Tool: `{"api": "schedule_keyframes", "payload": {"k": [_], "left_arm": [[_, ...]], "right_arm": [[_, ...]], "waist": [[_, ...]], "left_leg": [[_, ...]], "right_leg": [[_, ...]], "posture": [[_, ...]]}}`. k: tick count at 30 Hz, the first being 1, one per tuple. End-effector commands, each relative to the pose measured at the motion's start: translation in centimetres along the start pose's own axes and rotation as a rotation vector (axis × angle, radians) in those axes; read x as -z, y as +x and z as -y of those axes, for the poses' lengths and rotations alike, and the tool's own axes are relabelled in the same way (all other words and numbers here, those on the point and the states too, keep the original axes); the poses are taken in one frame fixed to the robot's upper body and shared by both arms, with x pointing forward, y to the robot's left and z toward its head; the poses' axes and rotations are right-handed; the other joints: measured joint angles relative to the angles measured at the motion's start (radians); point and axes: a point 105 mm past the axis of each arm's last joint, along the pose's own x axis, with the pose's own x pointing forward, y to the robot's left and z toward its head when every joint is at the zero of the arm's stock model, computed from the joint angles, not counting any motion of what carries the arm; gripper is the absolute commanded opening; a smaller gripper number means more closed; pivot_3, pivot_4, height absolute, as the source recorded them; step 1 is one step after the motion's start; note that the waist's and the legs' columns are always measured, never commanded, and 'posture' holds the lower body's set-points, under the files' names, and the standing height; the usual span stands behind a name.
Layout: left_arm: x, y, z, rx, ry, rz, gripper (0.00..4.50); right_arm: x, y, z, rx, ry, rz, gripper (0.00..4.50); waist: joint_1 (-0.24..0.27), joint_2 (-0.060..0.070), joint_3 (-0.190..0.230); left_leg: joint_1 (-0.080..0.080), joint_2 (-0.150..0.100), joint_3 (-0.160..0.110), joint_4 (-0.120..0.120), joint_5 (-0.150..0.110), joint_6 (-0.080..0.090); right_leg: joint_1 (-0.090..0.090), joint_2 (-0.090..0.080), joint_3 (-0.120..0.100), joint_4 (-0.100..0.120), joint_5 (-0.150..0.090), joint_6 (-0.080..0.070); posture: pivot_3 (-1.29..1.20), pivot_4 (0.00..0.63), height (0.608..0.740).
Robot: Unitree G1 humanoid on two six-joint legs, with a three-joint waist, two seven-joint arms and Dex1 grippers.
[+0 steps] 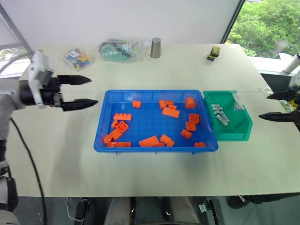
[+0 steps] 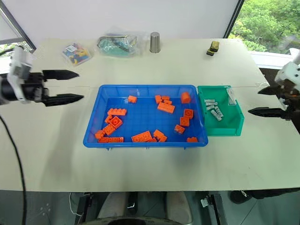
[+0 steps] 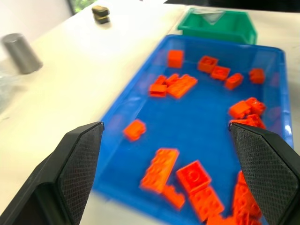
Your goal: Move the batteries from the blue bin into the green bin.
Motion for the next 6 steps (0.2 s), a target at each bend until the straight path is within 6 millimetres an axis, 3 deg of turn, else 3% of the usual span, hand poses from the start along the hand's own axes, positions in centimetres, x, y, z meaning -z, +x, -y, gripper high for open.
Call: {"api": "schedule_keyframes", "payload": {"k": [1,6], "left_arm": [[-1.3,-1.9,-0.8,-0.055,0.054,-0.003,4.50],[-0.9,-2.2,-1.7,-0.105,0.105,-0.033,4.50]], "right_arm": [[-0.8,-1.4,0.5,0.023,-0.025,0.052,4.47],[-0.2,0.0,0.8,0.032,0.015,0.078,4.47]], "waist": [[0.002,0.001,0.001],[0.005,0.001,0.001]], "left_leg": [[0.000,0.000,0.000,0.000,0.000,0.000],[0.000,0.000,0.001,0.001,0.000,0.000]], "right_leg": [[0.000,0.000,0.000,0.000,0.000,0.000],[0.000,0.000,0.000,0.000,0.000,0.000]], "posture": [[0.00,0.150,0.739],[0.00,0.150,0.739]]}}
